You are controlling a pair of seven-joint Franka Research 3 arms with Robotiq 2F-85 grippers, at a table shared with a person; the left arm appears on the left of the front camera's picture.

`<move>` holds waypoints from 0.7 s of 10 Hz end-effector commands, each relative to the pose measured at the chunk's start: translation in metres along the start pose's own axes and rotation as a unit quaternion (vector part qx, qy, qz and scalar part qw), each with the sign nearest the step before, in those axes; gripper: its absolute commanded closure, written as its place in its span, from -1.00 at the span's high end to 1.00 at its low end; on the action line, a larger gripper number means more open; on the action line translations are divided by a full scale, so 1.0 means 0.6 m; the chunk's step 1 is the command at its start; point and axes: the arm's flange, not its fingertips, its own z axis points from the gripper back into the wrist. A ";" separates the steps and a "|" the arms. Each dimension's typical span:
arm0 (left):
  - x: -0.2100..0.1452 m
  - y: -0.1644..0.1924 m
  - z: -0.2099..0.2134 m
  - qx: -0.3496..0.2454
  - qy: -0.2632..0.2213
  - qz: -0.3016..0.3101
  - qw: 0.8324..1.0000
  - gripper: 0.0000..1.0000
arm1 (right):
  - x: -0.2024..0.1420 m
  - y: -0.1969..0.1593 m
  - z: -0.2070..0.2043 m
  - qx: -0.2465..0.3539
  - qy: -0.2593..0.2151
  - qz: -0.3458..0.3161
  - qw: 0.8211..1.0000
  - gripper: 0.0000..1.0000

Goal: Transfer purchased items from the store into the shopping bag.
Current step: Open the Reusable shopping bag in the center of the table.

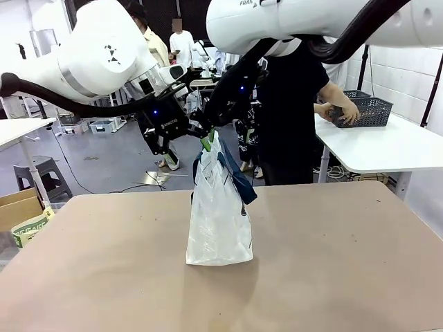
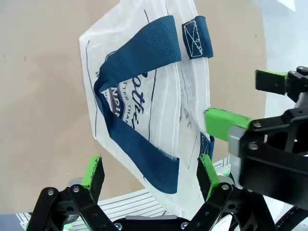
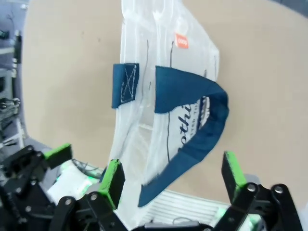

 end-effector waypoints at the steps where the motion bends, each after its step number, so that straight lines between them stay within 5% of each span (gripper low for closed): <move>1: 0.012 0.004 0.003 -0.019 -0.002 0.021 1.000 1.00 | 0.023 0.008 -0.004 0.001 0.020 -0.015 1.000 1.00; 7: 0.047 0.029 -0.042 -0.014 0.003 0.048 0.999 1.00 | 0.036 -0.021 -0.042 0.014 0.046 -0.055 0.997 1.00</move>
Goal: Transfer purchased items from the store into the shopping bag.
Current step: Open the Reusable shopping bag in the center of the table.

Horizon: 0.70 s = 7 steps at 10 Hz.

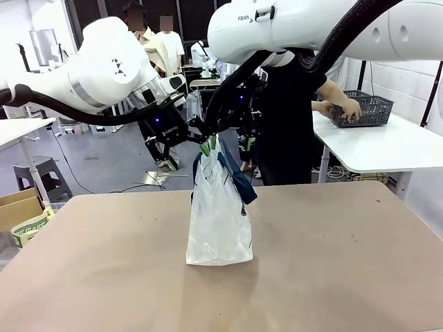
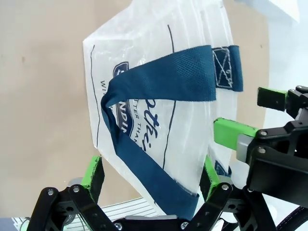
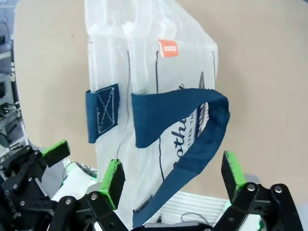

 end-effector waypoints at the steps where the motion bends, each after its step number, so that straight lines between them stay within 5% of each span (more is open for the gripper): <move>1: 0.014 -0.006 -0.006 -0.005 -0.003 0.018 1.000 1.00 | 0.007 0.001 -0.008 0.013 0.023 -0.020 0.999 1.00; 7: 0.011 0.005 -0.020 0.001 0.008 0.006 1.000 1.00 | 0.008 -0.010 -0.032 0.004 0.023 -0.012 1.000 1.00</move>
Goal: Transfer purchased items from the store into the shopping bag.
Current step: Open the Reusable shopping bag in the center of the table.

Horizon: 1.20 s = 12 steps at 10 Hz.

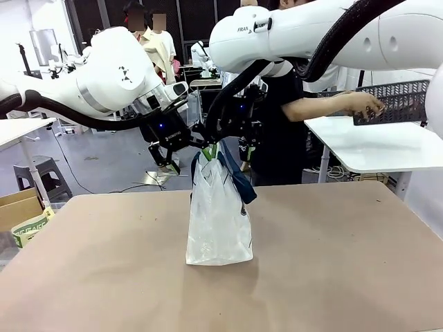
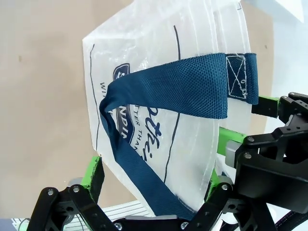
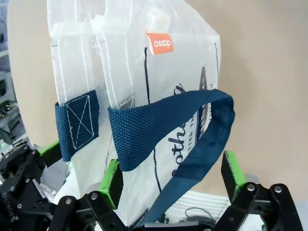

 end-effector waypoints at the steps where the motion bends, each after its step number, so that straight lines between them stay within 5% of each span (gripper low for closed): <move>1: -0.001 0.001 0.005 0.000 -0.004 0.000 1.000 1.00 | -0.001 -0.002 0.007 -0.004 -0.004 0.000 1.000 1.00; 2: 0.000 0.000 0.000 0.000 0.000 0.000 1.000 0.90 | 0.000 0.000 0.000 0.000 0.000 0.000 1.000 1.00; 7: -0.014 0.011 0.011 0.012 -0.013 0.009 1.000 -0.99 | -0.025 -0.016 -0.018 0.044 0.050 0.004 0.998 -0.95; 12: -0.044 0.045 0.028 0.020 -0.031 0.030 0.999 -1.00 | -0.077 -0.052 -0.015 -0.006 0.041 0.043 0.998 -1.00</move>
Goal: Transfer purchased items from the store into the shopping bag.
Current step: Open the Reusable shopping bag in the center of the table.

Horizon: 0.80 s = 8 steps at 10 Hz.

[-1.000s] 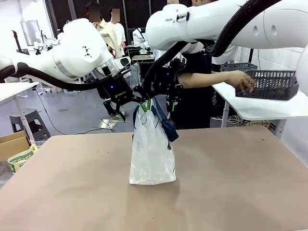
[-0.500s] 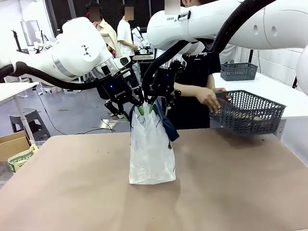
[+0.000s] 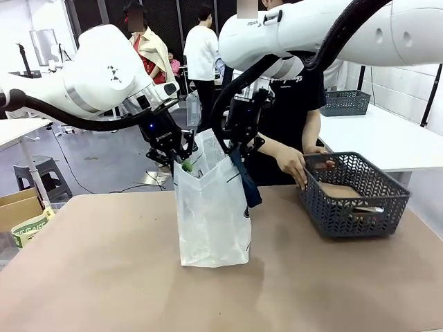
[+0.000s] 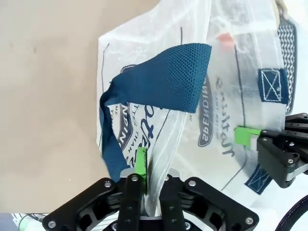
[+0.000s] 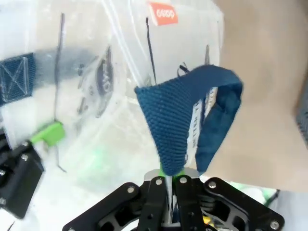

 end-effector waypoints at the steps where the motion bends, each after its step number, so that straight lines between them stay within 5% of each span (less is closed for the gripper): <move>1: -0.028 0.019 0.009 0.016 -0.022 0.015 1.000 -1.00 | -0.043 -0.028 -0.006 -0.047 -0.015 0.021 0.999 -1.00; 4: -0.050 0.014 0.016 0.012 -0.017 0.056 0.998 -1.00 | -0.066 -0.053 -0.005 -0.075 -0.051 0.070 0.993 -1.00; 8: -0.078 0.016 0.014 0.042 -0.005 0.034 0.999 -1.00 | -0.074 -0.071 -0.013 -0.088 -0.073 0.126 0.985 -1.00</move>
